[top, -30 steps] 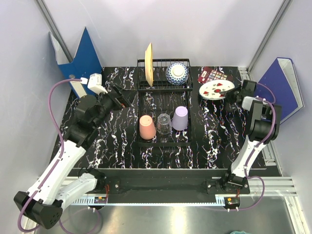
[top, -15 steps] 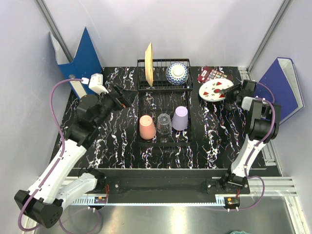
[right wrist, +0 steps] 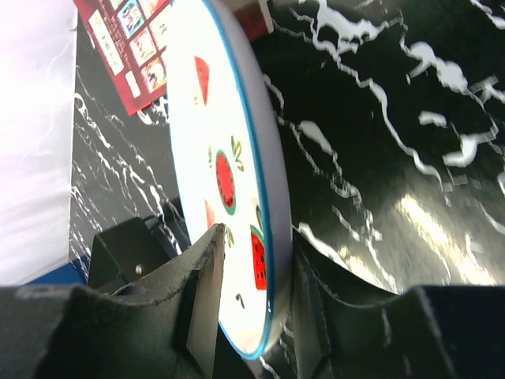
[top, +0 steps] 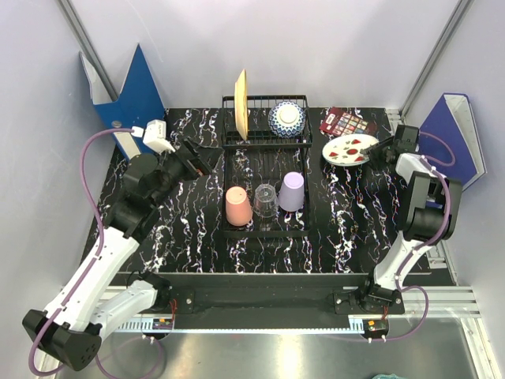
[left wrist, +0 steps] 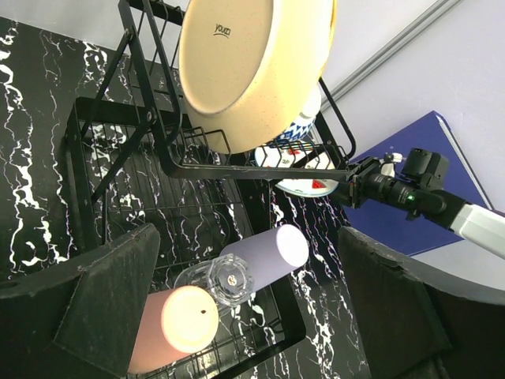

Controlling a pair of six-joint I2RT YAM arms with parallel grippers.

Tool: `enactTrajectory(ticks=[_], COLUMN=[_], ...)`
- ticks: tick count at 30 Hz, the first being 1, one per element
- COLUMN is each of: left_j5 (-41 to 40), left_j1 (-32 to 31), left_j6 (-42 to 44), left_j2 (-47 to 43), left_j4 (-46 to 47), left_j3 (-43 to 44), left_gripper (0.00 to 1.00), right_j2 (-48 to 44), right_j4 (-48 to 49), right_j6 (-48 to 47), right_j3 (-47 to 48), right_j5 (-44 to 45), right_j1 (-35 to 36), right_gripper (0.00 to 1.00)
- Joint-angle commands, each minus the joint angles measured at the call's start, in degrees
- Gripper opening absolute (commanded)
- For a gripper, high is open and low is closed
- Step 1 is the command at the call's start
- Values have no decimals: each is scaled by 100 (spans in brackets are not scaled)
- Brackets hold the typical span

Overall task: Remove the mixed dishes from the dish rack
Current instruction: Place the plate at the center of the board.

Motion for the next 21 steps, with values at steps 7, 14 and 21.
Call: enactTrajectory(ticks=[7, 14, 21], left_j5=[294, 286, 216], left_j1=[-21, -12, -21], left_j6=[-162, -153, -91], left_j2=[-190, -286, -295], left_j4=[85, 94, 67], left_j3=[-139, -333, -359], left_gripper=[99, 99, 99], right_j2=[-973, -648, -463], right_j4=[-495, -451, -337], right_j6=[-300, -336, -318], right_j3=[-418, -542, -656], right_j5=[478, 311, 399], right_j1=[86, 95, 165], right_gripper=[43, 26, 0])
